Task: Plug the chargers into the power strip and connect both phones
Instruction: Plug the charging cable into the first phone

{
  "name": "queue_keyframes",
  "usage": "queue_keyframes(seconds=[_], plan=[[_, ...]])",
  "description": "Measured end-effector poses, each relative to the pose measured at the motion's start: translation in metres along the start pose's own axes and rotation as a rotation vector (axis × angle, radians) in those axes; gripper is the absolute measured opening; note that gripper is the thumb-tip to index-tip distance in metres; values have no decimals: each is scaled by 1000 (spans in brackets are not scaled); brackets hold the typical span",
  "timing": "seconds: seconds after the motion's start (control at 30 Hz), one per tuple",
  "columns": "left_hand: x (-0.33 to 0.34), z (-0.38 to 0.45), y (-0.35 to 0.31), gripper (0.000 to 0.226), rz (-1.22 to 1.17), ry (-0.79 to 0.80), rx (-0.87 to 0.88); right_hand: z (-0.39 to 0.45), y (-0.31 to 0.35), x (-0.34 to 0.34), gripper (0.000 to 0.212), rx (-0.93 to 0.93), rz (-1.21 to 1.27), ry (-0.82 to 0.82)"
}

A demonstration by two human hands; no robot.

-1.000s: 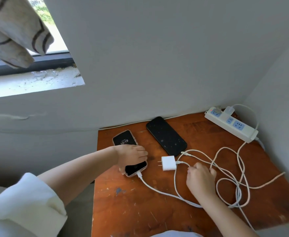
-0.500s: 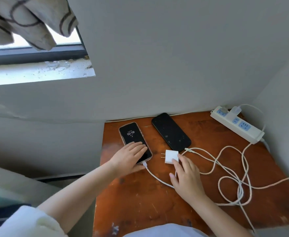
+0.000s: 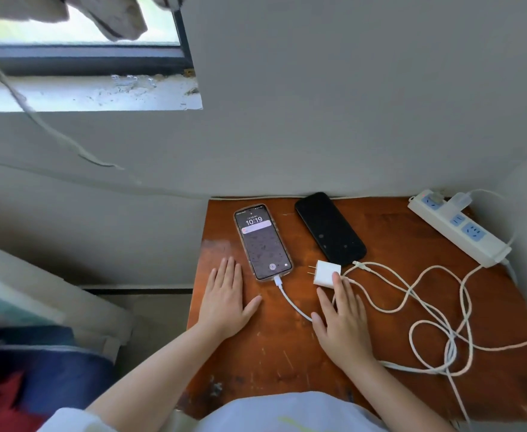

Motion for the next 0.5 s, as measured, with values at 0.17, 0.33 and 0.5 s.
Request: queue_keyframes(seconds=[0.17,0.33,0.5], plan=[[1,0,-1,80,-6,-3,0,0,2,-4,85,4,-39,30],[0,0,-1,80,3,0,2,0,3,-3,58,24,-24,58],[-1,0,-2,79,8,2,-1,1,-2,2,45,-4,15,15]])
Point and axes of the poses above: each hand's wrist, its own z-axis towards the middle knuckle, its own x-axis out of the palm, y = z × x, the point moved 3 cm from there along z, towards the middle knuckle, and after that the axes turned 2 degrees about -y, right-handed, at the moved point
